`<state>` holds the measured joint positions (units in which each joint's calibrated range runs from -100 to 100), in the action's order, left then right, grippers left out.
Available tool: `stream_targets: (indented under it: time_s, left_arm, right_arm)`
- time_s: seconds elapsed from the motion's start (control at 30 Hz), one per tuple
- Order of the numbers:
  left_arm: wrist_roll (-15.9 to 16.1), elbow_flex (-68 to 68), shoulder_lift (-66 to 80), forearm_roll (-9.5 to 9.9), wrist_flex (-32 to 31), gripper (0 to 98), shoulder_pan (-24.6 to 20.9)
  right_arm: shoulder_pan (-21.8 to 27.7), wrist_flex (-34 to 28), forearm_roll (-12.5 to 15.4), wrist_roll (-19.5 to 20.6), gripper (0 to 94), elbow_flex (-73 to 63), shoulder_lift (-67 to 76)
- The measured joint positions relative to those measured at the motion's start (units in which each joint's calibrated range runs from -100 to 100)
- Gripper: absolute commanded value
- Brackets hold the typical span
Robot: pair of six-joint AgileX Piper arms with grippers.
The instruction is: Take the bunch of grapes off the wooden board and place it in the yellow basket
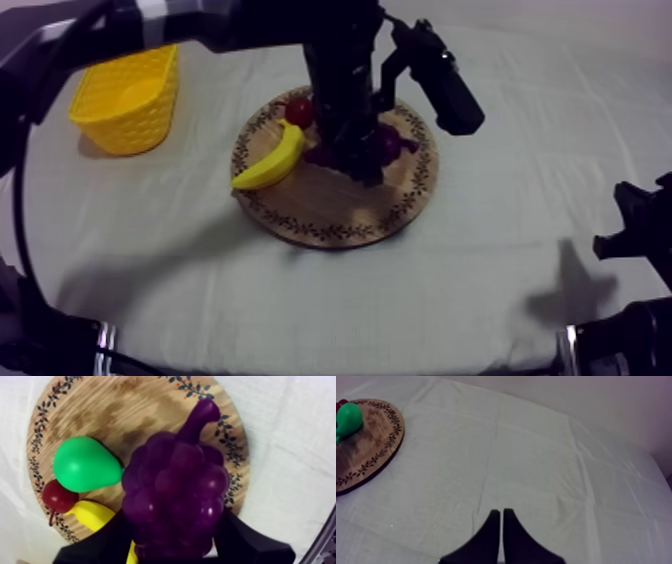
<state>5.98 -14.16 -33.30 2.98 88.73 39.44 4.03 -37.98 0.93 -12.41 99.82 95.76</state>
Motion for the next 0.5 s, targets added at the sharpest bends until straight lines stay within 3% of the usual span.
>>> stream_targets:
  time_s: [0.5]
  left_arm:
    - [-1.59,8.68,15.8,0.0,1.77,36.7,-0.33]
  right_arm:
    - [0.0,0.0,0.0,0.0,0.3,0.0,0.0]
